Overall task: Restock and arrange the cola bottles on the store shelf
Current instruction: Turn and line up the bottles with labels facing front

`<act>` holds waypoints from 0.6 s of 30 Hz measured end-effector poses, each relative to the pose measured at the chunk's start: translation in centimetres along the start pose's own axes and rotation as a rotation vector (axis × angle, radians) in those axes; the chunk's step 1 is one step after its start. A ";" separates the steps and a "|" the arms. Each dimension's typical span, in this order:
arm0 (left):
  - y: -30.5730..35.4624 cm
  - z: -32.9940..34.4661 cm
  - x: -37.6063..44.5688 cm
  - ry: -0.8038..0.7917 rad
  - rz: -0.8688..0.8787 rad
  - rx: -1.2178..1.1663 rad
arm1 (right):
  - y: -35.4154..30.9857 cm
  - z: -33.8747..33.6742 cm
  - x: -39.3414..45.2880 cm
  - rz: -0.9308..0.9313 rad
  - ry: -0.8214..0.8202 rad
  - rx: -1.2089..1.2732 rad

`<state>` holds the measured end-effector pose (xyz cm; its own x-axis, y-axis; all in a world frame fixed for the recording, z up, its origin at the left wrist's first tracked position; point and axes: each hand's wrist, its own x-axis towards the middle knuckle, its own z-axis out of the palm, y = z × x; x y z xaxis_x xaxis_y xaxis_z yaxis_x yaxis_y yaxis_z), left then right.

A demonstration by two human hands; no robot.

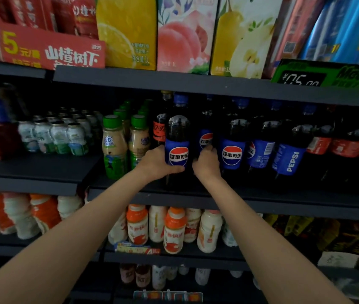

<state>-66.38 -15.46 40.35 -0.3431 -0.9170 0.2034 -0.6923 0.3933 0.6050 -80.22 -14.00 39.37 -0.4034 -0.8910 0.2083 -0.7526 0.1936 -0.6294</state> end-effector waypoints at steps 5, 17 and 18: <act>-0.4 0.1 0.0 0.001 0.016 -0.003 | 0.2 1.9 1.6 0.168 0.046 0.165; -1.6 0.3 0.7 -0.011 0.051 -0.024 | -0.3 3.7 1.7 0.291 0.186 0.232; -1.6 0.3 0.7 -0.013 0.060 -0.025 | -0.3 3.8 1.7 0.285 0.189 0.236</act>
<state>-65.66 -16.73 39.29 -0.3920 -0.8907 0.2301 -0.6543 0.4458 0.6109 -78.71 -17.14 37.11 -0.6834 -0.7199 0.1214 -0.4663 0.3025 -0.8313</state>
